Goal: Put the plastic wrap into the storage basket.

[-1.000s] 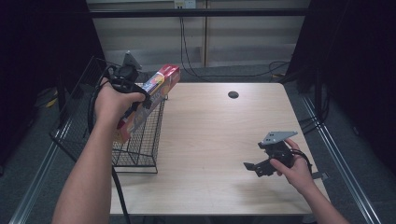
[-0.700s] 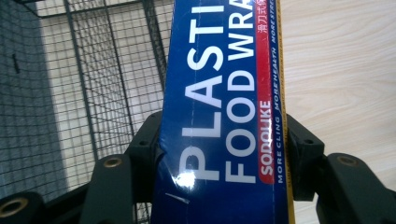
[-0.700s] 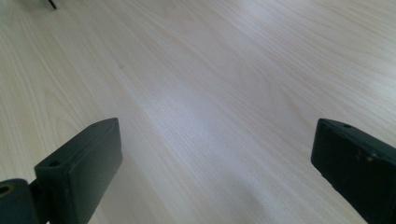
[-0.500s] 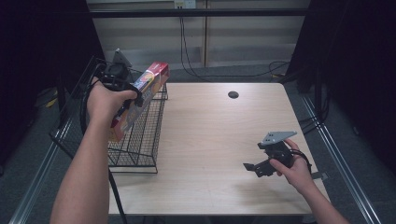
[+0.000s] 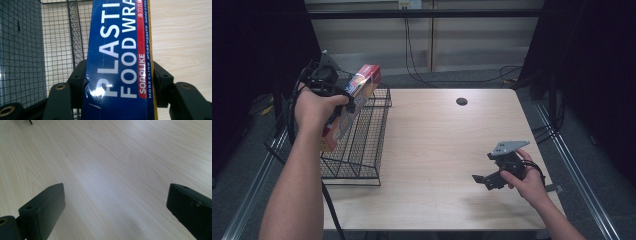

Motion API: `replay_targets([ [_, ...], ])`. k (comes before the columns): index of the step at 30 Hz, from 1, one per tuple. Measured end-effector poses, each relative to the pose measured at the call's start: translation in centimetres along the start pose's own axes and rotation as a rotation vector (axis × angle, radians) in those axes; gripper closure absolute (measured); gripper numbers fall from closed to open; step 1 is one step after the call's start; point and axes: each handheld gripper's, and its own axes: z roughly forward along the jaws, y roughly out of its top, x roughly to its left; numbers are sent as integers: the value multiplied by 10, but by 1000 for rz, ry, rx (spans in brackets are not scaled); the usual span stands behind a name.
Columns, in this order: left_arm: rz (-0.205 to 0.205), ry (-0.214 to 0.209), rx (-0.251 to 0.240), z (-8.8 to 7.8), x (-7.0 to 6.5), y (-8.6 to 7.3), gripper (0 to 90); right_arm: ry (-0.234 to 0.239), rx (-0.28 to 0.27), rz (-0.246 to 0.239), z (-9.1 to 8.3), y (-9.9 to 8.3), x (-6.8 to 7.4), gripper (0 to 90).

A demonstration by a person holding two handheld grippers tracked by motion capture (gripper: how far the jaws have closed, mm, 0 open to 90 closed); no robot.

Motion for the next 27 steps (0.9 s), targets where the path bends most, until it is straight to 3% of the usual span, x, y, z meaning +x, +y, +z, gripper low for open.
replay_targets([
  [9, -59, 18, -8, -2, 15, -6, 435, -8, 12, -2, 1, 0, 2, 18],
  [18, -88, 50, -4, -4, 24, -10, 434, 0, 8, -5, 1, 0, 2, 19],
  [27, -101, 52, -5, -7, 28, -12, 434, -1, 2, -4, -1, -1, 1, 18],
])
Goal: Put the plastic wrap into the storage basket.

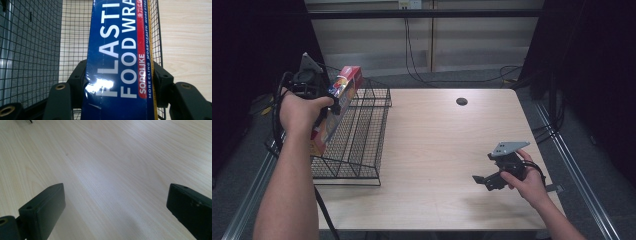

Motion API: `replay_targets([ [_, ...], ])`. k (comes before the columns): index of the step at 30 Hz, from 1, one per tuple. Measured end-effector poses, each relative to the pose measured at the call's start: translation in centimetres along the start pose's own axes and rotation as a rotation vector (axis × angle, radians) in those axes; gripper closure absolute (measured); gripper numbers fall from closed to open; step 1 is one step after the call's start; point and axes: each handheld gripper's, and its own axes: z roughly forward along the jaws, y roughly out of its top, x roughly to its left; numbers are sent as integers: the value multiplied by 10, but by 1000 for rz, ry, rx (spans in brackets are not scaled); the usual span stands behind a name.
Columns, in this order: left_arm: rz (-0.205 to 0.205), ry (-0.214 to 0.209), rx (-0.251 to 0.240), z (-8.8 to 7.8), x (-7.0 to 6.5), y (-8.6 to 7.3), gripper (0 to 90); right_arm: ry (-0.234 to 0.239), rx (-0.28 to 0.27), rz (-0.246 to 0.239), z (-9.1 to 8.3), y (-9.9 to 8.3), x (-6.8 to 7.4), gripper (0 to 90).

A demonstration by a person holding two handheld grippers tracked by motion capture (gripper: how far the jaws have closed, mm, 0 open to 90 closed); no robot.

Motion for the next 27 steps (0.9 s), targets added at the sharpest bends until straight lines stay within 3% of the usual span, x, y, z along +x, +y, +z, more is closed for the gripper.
replay_targets([
  [6, -3, 7, 3, -2, 4, -1, 434, -6, -3, -3, 0, 0, 1, 18],
  [27, -85, 18, -2, -7, 26, -9, 434, -3, -2, -9, 1, 0, 2, 18],
])
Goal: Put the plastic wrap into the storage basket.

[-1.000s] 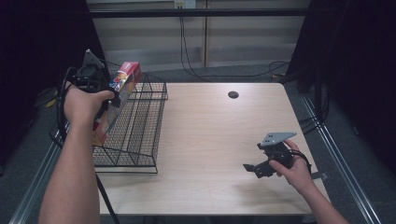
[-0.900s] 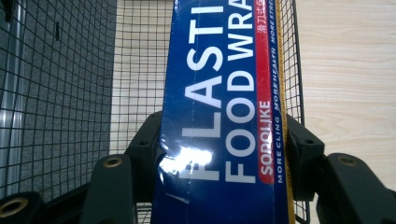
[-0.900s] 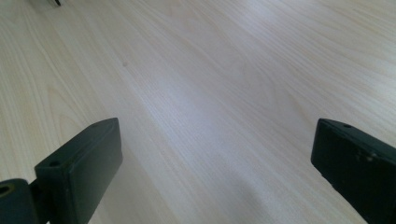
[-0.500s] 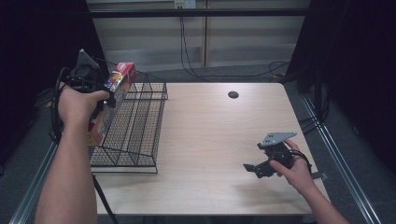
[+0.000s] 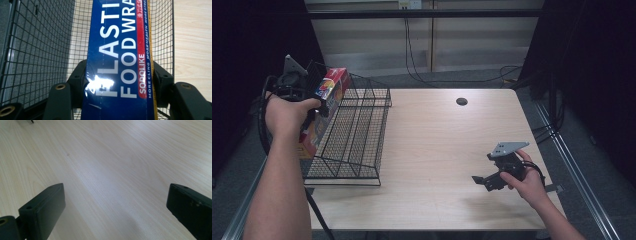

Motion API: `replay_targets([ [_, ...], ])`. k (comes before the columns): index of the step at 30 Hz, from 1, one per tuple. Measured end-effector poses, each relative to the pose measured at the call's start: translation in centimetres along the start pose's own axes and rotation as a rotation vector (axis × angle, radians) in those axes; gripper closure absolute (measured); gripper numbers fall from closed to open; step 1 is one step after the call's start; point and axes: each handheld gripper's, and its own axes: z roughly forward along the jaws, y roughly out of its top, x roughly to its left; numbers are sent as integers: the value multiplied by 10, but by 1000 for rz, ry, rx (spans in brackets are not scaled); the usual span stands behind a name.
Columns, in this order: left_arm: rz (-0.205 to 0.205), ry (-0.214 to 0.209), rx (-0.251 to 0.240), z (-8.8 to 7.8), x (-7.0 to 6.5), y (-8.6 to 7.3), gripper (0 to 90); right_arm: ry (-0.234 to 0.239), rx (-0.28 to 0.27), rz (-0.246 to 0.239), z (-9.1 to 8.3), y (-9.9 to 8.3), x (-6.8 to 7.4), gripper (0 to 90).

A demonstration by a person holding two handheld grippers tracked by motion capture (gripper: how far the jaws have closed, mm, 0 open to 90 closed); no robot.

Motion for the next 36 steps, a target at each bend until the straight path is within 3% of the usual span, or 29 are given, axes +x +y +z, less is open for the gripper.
replay_targets([
  [8, -27, 16, 1, 0, 4, -1, 434, 3, -2, -4, 0, 0, 0, 18],
  [10, -14, 31, 4, 1, 6, -1, 434, 7, -1, -4, 0, 0, 0, 18],
  [13, -35, 31, 4, 4, 6, -2, 434, 10, -2, -3, 1, 0, 0, 18],
  [16, -28, 41, 13, 6, 8, -3, 434, 7, -1, -5, 0, 0, 0, 18],
  [25, -51, 41, 18, 15, 11, -5, 433, 12, -1, -4, 1, 0, 0, 18],
  [36, -42, 52, 32, 23, 11, -6, 430, 12, -1, -1, 1, 0, 0, 18],
])
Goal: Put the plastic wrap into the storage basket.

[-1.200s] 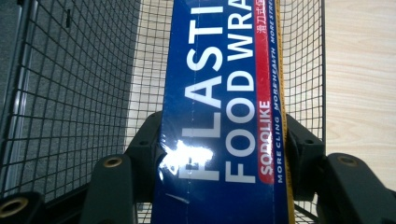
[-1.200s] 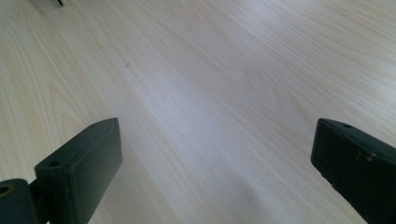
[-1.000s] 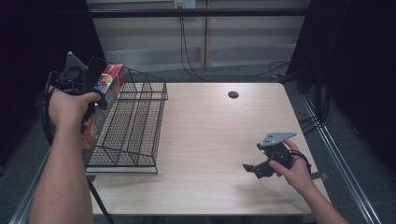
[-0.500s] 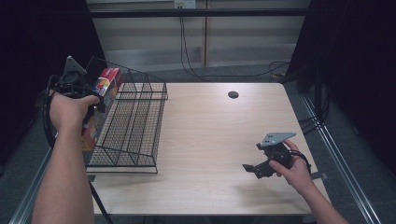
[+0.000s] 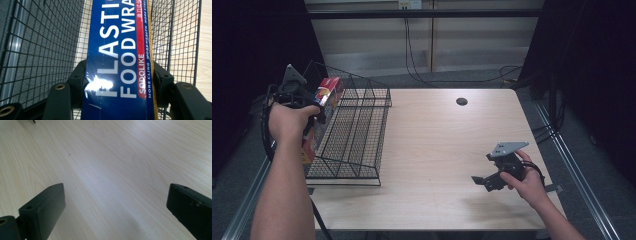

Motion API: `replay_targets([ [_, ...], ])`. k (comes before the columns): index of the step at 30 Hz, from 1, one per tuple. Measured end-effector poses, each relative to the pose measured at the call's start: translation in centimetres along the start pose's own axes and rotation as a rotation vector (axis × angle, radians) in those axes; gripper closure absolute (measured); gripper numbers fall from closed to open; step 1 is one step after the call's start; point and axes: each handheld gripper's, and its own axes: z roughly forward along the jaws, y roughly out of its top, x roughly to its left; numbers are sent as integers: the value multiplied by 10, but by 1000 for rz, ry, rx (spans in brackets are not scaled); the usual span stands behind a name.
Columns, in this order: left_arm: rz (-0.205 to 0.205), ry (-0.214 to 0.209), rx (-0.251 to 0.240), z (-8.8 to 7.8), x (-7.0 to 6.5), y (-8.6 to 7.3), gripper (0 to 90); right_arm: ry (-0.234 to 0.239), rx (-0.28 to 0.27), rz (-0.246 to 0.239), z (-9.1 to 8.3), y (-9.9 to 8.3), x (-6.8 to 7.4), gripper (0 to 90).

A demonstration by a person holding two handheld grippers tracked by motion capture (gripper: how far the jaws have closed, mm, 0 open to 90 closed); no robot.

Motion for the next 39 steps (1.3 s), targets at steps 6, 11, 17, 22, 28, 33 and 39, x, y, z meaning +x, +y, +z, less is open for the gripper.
replay_targets([
  [6, -17, 0, -3, 4, -1, 0, 429, 4, -3, 2, 0, 0, 0, 18],
  [11, -20, 1, 6, 8, 0, 1, 429, 6, -4, -3, 0, 0, 0, 18],
  [17, -9, 10, 10, 13, 1, 3, 428, 9, -6, 0, 0, 0, 0, 18],
  [22, -19, 8, 10, 17, -3, 5, 426, -1, -10, 7, -1, -1, -1, 18],
  [28, -15, 15, 15, 19, -5, 7, 424, 6, -10, 11, -1, -1, -2, 18],
  [33, -14, 11, 22, 20, -5, 7, 420, 11, -8, 7, 0, -1, -2, 18],
  [39, -25, 23, 25, 22, -6, 8, 412, 11, -7, 12, -1, -1, -2, 18],
])
